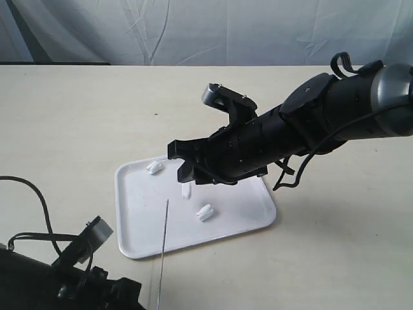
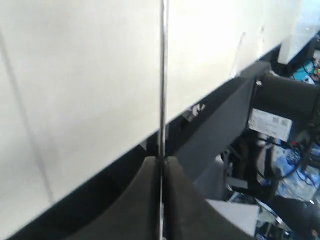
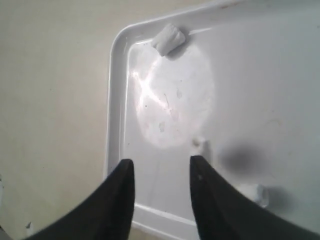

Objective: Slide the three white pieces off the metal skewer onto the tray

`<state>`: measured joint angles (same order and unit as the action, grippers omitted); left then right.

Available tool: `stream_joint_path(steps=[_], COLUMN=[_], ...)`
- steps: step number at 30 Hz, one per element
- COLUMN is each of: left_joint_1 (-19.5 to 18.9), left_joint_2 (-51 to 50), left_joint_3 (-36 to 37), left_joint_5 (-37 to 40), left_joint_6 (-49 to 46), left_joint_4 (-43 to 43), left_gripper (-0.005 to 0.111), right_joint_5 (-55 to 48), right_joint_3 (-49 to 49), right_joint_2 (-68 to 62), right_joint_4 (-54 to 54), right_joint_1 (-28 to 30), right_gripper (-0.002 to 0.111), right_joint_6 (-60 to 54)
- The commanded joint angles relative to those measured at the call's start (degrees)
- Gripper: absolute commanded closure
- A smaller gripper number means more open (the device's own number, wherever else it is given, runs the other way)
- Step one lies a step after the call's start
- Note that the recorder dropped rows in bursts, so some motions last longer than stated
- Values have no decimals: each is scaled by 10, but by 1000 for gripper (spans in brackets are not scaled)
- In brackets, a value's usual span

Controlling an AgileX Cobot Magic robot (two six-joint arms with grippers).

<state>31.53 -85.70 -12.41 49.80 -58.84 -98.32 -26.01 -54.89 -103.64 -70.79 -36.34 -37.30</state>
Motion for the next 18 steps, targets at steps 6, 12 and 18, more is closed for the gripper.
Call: stream_joint_path(steps=[6, 12, 18], left_joint_1=[0, -9, -61], left_joint_2=[-1, -34, -98], left_joint_3=[-62, -134, -197], left_joint_5=[-98, -134, -102], left_joint_6=[28, 133, 181], left_joint_4=[31, 158, 242], left_gripper=[107, 107, 107], right_joint_5=[-30, -25, -82], right_joint_3=[-3, -3, -3], right_joint_2=[10, 77, 158], right_joint_4=[25, 137, 315], right_joint_1=[3, 4, 4], right_gripper=[66, 66, 66], right_joint_6=[0, 55, 186])
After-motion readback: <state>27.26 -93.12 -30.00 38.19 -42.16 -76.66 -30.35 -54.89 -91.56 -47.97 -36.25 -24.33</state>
